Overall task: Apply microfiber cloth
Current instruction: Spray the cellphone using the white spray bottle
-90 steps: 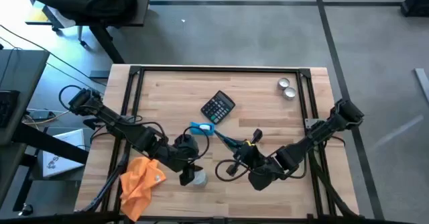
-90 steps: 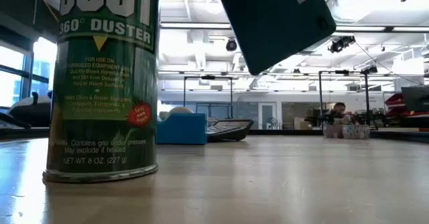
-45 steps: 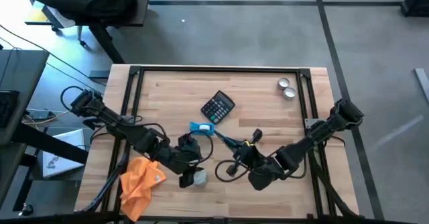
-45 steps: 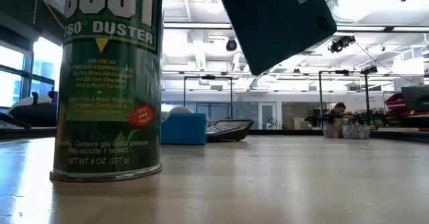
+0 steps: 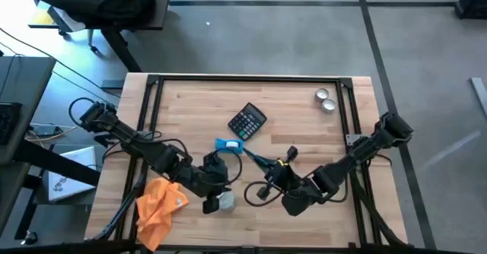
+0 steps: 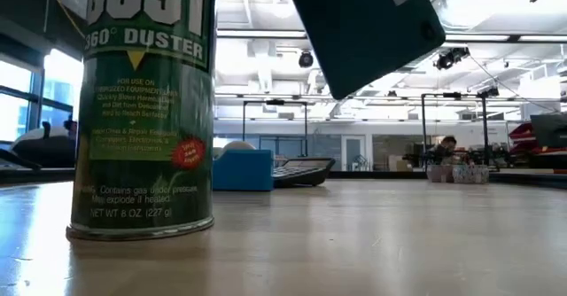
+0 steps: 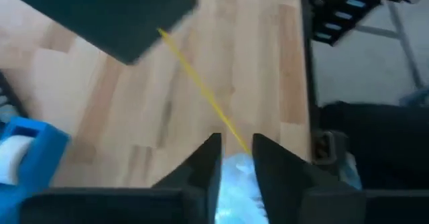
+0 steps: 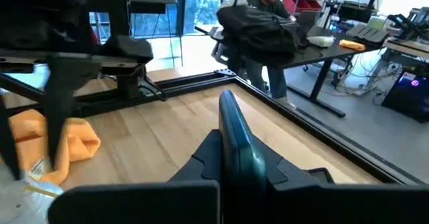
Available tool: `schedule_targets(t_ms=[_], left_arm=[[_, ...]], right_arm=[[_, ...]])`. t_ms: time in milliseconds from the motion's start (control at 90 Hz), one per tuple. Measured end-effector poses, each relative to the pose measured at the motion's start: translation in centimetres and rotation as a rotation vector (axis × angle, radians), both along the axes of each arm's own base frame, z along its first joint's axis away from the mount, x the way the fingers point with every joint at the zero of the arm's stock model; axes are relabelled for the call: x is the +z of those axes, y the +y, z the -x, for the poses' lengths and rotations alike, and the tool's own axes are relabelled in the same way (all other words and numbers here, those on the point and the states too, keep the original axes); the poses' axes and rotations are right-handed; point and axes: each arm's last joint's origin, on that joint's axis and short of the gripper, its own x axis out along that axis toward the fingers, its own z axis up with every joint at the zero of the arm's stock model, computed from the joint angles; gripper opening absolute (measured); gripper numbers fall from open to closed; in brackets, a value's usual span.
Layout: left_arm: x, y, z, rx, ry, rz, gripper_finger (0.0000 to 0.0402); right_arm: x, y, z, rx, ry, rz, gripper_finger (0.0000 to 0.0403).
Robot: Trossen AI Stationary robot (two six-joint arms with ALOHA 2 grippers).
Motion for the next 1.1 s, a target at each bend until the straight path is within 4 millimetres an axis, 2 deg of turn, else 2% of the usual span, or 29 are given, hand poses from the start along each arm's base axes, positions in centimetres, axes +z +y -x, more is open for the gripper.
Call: schedule_targets(t_ms=[89,400,644,878,1100], left_arm=[[0.1,-0.3,0.0,-0.037,0.005,0.038,0.0006],[0.2,-0.3,0.1,-0.011,-0.028,-0.014,0.0002],[1.0,-0.9,-0.3,-0.081,-0.132,-0.029,0.0000],[-0.3,-0.9,-0.4,-0.076,-0.094,-0.041,0.0000],[-0.3,-0.9,-0.4,-0.066,-0.098,-0.040,0.0000]], right_arm=[[0.0,0.0,0.0,0.000,0.000,0.000,0.0001],[0.0,0.0,0.0,0.000,-0.002,-0.003,0.0001],[0.0,0.0,0.0,0.003,0.000,-0.005,0.0001],[0.0,0.1,0.0,0.021,0.002,-0.020,0.0001],[0.0,0.0,0.0,0.013,-0.012,-0.036,0.0001]])
